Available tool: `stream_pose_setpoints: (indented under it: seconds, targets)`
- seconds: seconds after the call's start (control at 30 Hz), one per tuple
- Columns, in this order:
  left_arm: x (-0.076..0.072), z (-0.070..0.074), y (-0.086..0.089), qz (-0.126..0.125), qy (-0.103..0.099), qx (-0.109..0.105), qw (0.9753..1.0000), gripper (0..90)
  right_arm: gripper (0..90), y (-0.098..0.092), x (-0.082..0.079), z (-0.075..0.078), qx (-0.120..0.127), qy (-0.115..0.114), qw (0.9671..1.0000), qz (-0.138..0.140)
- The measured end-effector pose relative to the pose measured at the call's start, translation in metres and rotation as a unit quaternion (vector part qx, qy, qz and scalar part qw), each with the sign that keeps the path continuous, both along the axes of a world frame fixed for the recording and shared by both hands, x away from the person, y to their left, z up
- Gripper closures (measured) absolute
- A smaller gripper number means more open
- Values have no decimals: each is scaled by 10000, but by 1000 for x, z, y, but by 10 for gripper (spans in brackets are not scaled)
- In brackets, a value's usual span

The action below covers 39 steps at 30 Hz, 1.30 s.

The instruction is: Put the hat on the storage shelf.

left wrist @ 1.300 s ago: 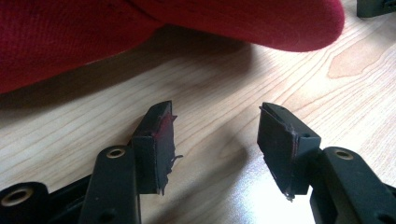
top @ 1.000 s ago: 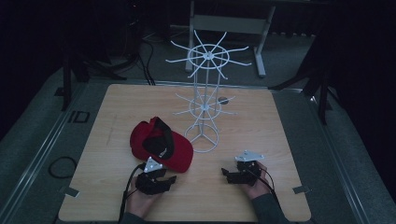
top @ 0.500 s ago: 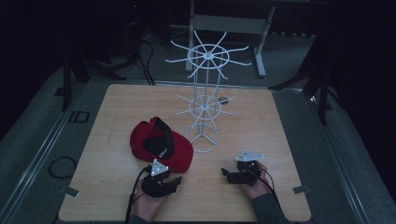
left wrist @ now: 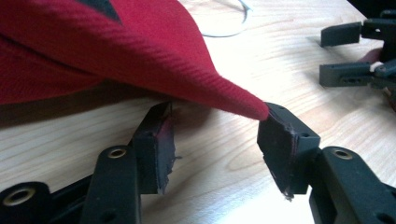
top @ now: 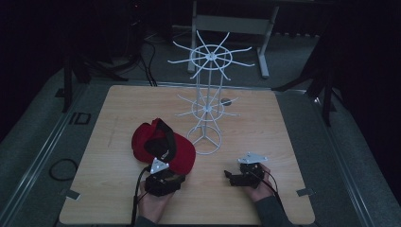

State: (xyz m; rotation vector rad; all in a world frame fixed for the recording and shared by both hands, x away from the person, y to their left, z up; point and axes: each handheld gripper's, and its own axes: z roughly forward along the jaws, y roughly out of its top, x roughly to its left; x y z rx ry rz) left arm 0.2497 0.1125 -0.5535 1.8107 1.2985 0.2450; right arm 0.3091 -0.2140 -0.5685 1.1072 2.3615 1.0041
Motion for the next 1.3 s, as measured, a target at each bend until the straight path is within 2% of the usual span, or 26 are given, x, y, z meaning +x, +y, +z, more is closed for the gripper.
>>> stream_pose_setpoints:
  seconds: [0.23,0.4,0.5,0.6,0.8,0.97,1.1,1.17,1.3]
  targets:
    - [4,5,20,295,-22,84,9995,526,167,0,0,0,1,0,10000,0]
    - [13,12,45,692,-29,91,9976,556,167,0,0,0,-1,-8,10000,5]
    - [23,12,54,729,49,-79,9973,541,167,0,0,0,1,1,10000,0]
    - [33,10,55,710,97,-157,9973,514,167,0,0,0,-2,1,10000,2]
    - [50,6,51,750,102,-151,9970,491,167,0,0,0,0,2,10000,0]
    - [52,8,52,857,99,-180,9961,476,167,0,0,0,1,2,10000,-1]
    - [50,10,60,1039,121,-153,9944,490,167,0,0,0,2,1,10000,-1]
    - [49,10,64,1121,121,-206,9934,502,167,0,0,0,1,2,10000,0]
    - [53,8,65,1139,137,-254,9931,470,167,0,0,0,1,1,10000,0]
